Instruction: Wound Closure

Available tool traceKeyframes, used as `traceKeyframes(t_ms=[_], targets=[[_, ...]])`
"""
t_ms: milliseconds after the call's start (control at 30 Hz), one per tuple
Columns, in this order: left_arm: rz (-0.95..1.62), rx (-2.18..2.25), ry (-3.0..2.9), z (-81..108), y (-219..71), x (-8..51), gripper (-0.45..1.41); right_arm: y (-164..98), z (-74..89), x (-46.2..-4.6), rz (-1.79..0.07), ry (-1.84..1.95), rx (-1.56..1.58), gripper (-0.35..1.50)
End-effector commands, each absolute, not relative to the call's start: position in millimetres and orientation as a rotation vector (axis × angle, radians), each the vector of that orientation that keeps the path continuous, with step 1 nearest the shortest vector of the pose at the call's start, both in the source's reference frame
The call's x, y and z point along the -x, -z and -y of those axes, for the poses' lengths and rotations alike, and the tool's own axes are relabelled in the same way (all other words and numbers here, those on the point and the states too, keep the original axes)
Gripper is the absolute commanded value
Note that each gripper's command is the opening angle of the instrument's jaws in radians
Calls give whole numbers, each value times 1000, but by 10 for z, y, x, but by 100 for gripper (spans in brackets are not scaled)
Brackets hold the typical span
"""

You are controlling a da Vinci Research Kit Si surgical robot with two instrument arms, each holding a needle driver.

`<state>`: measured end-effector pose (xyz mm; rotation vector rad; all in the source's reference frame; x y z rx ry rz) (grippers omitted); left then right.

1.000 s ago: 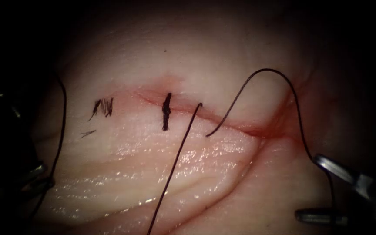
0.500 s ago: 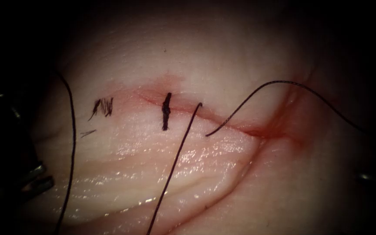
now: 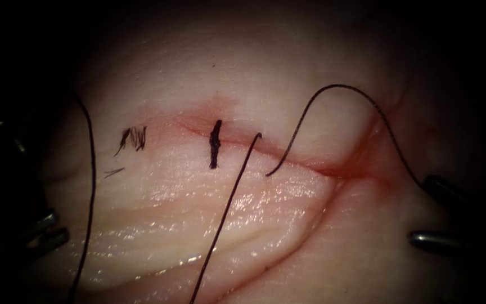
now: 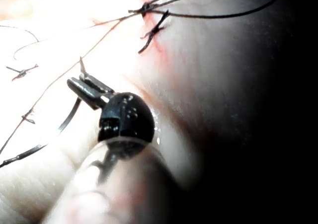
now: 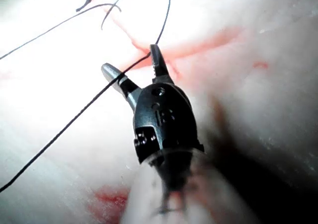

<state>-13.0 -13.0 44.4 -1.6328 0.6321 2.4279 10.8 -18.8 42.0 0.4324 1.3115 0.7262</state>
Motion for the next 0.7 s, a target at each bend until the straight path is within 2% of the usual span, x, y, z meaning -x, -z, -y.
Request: traceKeyframes(t_ms=[33,133,267,333,367,400,433,467,500,700], targets=[[-630,1634,-2429,132,-450,135,-45,-423,184,-135,-1371,-710,-425,148],[-629,1635,-2429,132,-451,134,-45,-421,180,-157,-1467,-679,-385,146],[-629,1635,-2429,132,-450,134,-45,-413,175,-173,-1532,-630,-310,108],[-629,1635,-2429,132,-450,134,-45,-408,173,-178,-1536,-617,-284,109],[-629,1635,-2429,132,-450,134,-45,-403,173,-180,-1542,-599,-260,104],[-629,1635,-2429,132,-450,134,-45,-399,174,-180,-1548,-583,-233,86],[-623,1635,-2425,132,-450,134,-45,-395,176,-180,-1548,-564,-200,57],[-623,1635,-2425,132,-450,134,-45,-389,178,-178,-1549,-532,-163,0],[-623,1635,-2425,132,-450,134,-45,-384,179,-177,-1552,-518,-153,-35],[-618,1635,-2421,132,-451,135,-45,-350,191,-163,-1558,-404,-50,-35]])
